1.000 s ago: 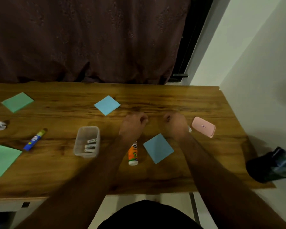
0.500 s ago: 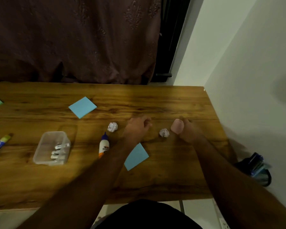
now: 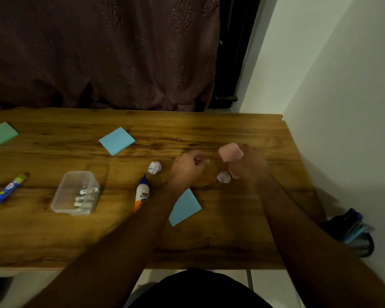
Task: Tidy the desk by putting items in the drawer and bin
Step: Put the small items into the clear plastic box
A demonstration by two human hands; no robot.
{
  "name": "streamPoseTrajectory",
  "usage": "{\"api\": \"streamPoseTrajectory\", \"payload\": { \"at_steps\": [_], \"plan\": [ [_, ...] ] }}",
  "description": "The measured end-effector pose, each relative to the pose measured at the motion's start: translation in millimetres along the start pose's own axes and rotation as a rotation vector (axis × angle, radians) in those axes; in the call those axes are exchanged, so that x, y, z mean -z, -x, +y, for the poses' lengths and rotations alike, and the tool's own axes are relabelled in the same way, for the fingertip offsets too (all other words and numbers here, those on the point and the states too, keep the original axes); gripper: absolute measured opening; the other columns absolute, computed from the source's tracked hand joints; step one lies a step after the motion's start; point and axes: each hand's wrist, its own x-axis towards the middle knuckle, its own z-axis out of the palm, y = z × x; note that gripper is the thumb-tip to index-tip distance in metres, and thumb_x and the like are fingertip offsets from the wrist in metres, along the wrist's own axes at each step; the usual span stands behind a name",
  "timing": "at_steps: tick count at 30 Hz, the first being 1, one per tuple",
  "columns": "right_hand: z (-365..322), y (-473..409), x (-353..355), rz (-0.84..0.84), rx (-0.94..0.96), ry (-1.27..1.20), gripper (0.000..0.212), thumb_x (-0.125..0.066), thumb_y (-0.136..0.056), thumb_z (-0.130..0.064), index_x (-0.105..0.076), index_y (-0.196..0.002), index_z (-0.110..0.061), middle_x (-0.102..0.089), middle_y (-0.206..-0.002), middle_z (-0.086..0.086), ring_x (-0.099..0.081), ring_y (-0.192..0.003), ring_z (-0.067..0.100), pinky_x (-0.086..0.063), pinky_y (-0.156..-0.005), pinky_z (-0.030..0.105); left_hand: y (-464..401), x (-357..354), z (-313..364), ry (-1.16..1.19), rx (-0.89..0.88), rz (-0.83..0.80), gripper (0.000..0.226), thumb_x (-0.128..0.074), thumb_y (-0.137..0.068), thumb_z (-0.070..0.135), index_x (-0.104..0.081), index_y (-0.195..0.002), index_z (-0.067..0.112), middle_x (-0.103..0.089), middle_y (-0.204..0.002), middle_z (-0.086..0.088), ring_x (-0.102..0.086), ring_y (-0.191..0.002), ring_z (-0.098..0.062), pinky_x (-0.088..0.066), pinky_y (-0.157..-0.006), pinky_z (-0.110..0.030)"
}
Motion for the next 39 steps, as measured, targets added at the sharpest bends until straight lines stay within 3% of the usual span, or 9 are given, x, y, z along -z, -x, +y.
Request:
{"api": "streamPoseTrajectory", "payload": {
  "at_steps": [6,9,14,18,21,27,30,33,39],
  "plan": [
    [-107,18,-37,-0.106,0.192,-0.149,0.079,-0.073,-0.063,-0.059,-0.052,-0.129,-0.023,-0.062,-0.121,0.002,-0.060,-0.107,0.025,-0.053,-0.088,0.045,13,48,-26,0.386,0.103,0.136,0.031,-0.056,-0.095,0.034,-0.060,-0.121,0.018,-0.071,-0.092,-0.008,-0.066,-0.076,-0.021,-0.055,-0.067,-0.039],
    [-147,33,-62,-0.137,0.248,-0.241,0.076,-0.074,-0.060,-0.056,-0.053,-0.126,-0.022,-0.063,-0.120,0.002,-0.061,-0.108,0.024,-0.053,-0.085,0.040,24,82,-47,0.499,0.171,0.226,0.019,-0.057,-0.096,0.029,-0.057,-0.114,0.022,-0.070,-0.093,-0.009,-0.069,-0.079,-0.025,-0.058,-0.071,-0.042],
    [-209,61,-99,-0.200,0.300,-0.338,0.061,-0.075,-0.081,-0.033,-0.048,-0.134,-0.019,-0.062,-0.121,0.000,-0.061,-0.103,0.016,-0.044,-0.059,0.021,43,145,-100,0.411,0.275,0.356,0.033,-0.060,-0.093,0.021,-0.053,-0.125,0.027,-0.070,-0.100,-0.001,-0.071,-0.086,-0.021,-0.060,-0.072,-0.047],
    [-251,85,-131,-0.205,0.295,-0.417,0.048,-0.071,-0.086,-0.030,-0.055,-0.128,-0.015,-0.063,-0.118,0.001,-0.064,-0.104,0.020,-0.057,-0.078,0.036,63,201,-142,0.310,0.298,0.369,0.031,-0.060,-0.091,0.014,-0.060,-0.120,0.026,-0.071,-0.093,-0.004,-0.071,-0.087,-0.027,-0.059,-0.070,-0.050],
    [-271,99,-154,-0.238,0.257,-0.430,0.032,-0.070,-0.087,-0.024,-0.061,-0.116,-0.018,-0.066,-0.115,0.001,-0.067,-0.096,0.020,-0.059,-0.078,0.046,74,230,-169,0.134,0.293,0.343,0.032,-0.061,-0.091,0.020,-0.062,-0.122,0.026,-0.070,-0.104,-0.001,-0.068,-0.095,-0.020,-0.059,-0.076,-0.044],
    [-290,124,-183,-0.178,0.197,-0.383,0.035,-0.071,-0.084,-0.023,-0.064,-0.118,-0.019,-0.063,-0.100,-0.003,-0.065,-0.091,0.018,-0.058,-0.080,0.043,84,253,-207,0.024,0.267,0.248,0.034,-0.066,-0.086,0.026,-0.065,-0.120,0.031,-0.065,-0.086,0.005,-0.068,-0.080,-0.020,-0.058,-0.079,-0.038],
    [-288,135,-190,-0.173,0.148,-0.392,0.039,-0.071,-0.085,-0.018,-0.064,-0.122,-0.012,-0.068,-0.105,0.007,-0.067,-0.091,0.022,-0.057,-0.083,0.044,88,254,-217,-0.078,0.237,0.198,0.035,-0.064,-0.087,0.025,-0.065,-0.122,0.029,-0.069,-0.095,0.002,-0.065,-0.090,-0.018,-0.050,-0.078,-0.025],
    [-290,144,-194,-0.162,0.108,-0.411,0.038,-0.071,-0.085,-0.018,-0.064,-0.122,-0.011,-0.068,-0.106,0.008,-0.068,-0.093,0.024,-0.056,-0.085,0.045,92,252,-227,-0.113,0.193,0.154,0.036,-0.060,-0.086,0.023,-0.066,-0.122,0.028,-0.071,-0.104,-0.001,-0.065,-0.097,-0.021,-0.054,-0.080,-0.031],
    [-290,152,-196,-0.134,0.106,-0.361,0.036,-0.070,-0.086,-0.019,-0.064,-0.122,-0.014,-0.068,-0.111,0.005,-0.068,-0.091,0.020,-0.059,-0.079,0.040,92,253,-235,-0.082,0.150,0.101,0.039,-0.059,-0.089,0.021,-0.062,-0.126,0.029,-0.070,-0.097,0.003,-0.063,-0.086,-0.013,-0.047,-0.068,-0.023]
  ]
}}
